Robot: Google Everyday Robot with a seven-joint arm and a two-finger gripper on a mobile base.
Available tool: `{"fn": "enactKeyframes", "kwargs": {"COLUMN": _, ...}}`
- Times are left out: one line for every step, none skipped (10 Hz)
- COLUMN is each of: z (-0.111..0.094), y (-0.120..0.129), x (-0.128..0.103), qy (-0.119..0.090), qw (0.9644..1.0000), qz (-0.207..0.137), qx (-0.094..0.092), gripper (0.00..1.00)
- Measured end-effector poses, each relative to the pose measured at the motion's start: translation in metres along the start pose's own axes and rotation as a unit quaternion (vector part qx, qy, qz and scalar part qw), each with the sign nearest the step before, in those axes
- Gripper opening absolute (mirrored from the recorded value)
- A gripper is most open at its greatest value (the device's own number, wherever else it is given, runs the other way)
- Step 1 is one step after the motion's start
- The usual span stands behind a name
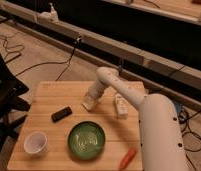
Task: Place the white sponge in the ceramic cup
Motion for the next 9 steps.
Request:
{"fn": "enactKeyframes", "kwargs": {"z": -0.005, "y": -0.002, "x": 0.001, "qy": 0.008, "qw": 1.0, "qz": 0.0, "qx": 0.002, "gripper": 0.01}}
{"fn": "enactKeyframes", "kwargs": {"z": -0.015, "y": -0.009, "x": 0.001, "qy": 0.02, "qw": 0.9997, "qz": 0.004, "qx": 0.013, "gripper": 0.0}}
{"fn": "enactKeyframes", "kwargs": {"z": -0.027, "y": -0.017, "x": -0.004, "qy": 0.031, "qw": 0.9992, "qz": 0.003, "qx": 0.025, "gripper": 0.0}}
{"fn": "enactKeyframes", "kwargs": {"z": -0.036, "y": -0.022, "x": -0.01, "qy": 0.039, "qw": 0.9986, "qz": -0.002, "qx": 0.035, "gripper": 0.0}}
{"fn": "enactKeyframes", "kwargs": {"z": -0.047, "y": -0.027, "x": -0.022, "qy": 0.046, "qw": 0.9978, "qz": -0.014, "qx": 0.046, "gripper": 0.0}}
{"fn": "enactKeyframes", "kwargs": {"z": -0.058, "y": -0.029, "x": -0.037, "qy": 0.053, "qw": 0.9967, "qz": -0.028, "qx": 0.055, "gripper": 0.0}}
{"fn": "enactKeyframes", "kwargs": {"z": -0.066, "y": -0.028, "x": -0.052, "qy": 0.056, "qw": 0.996, "qz": -0.037, "qx": 0.059, "gripper": 0.0}}
{"fn": "enactKeyframes", "kwargs": {"z": -0.07, "y": -0.024, "x": -0.069, "qy": 0.053, "qw": 0.996, "qz": -0.043, "qx": 0.058, "gripper": 0.0}}
{"fn": "enactKeyframes", "kwargs": {"z": -0.073, "y": -0.019, "x": -0.093, "qy": 0.04, "qw": 0.9964, "qz": -0.048, "qx": 0.056, "gripper": 0.0}}
